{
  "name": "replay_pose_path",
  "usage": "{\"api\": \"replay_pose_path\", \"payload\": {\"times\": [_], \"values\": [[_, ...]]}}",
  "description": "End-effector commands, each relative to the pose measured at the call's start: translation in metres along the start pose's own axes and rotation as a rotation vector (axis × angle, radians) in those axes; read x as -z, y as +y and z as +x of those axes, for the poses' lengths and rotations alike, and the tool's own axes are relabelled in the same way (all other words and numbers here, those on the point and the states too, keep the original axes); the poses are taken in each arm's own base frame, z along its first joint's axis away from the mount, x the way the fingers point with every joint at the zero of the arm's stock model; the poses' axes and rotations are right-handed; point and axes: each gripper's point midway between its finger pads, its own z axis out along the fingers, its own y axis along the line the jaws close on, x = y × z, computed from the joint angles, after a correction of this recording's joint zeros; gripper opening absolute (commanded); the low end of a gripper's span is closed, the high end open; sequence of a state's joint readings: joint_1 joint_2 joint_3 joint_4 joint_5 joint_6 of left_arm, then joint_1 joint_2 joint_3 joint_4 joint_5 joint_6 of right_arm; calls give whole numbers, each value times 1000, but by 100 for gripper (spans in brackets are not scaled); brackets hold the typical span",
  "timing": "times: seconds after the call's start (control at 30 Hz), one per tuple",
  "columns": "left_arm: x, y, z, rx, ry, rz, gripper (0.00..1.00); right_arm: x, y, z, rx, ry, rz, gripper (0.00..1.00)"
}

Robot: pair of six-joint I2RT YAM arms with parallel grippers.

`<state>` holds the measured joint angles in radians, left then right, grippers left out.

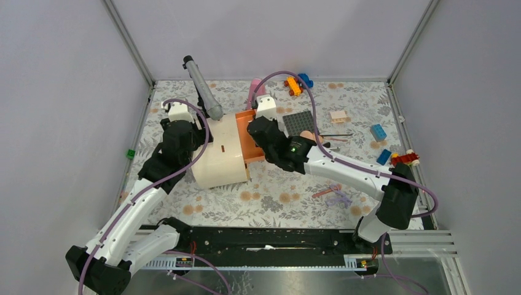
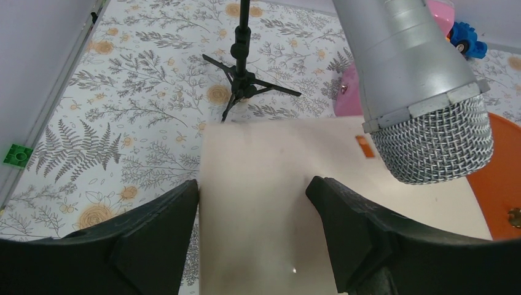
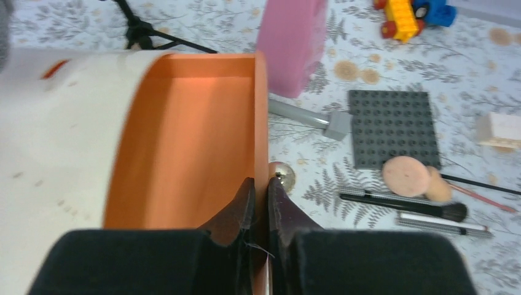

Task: Organize the makeup
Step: Open the drawer in the storage box.

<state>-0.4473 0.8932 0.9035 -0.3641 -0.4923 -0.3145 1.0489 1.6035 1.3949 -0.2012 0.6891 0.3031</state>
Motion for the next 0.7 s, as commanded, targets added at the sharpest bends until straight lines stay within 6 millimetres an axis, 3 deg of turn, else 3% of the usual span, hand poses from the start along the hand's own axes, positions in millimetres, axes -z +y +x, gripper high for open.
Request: {"api": "replay_pose_path", "payload": {"times": [0.0, 0.33, 0.67], "values": [[0, -1, 2, -27, 28, 9, 76, 13, -4, -28, -2, -66, 54, 2], [0, -2, 2, -27, 29, 10, 76, 21, -20, -31, -33, -98, 116, 0], [-1, -2, 3, -31, 33, 10, 76, 18, -34, -47, 64, -149, 217, 1]]}}
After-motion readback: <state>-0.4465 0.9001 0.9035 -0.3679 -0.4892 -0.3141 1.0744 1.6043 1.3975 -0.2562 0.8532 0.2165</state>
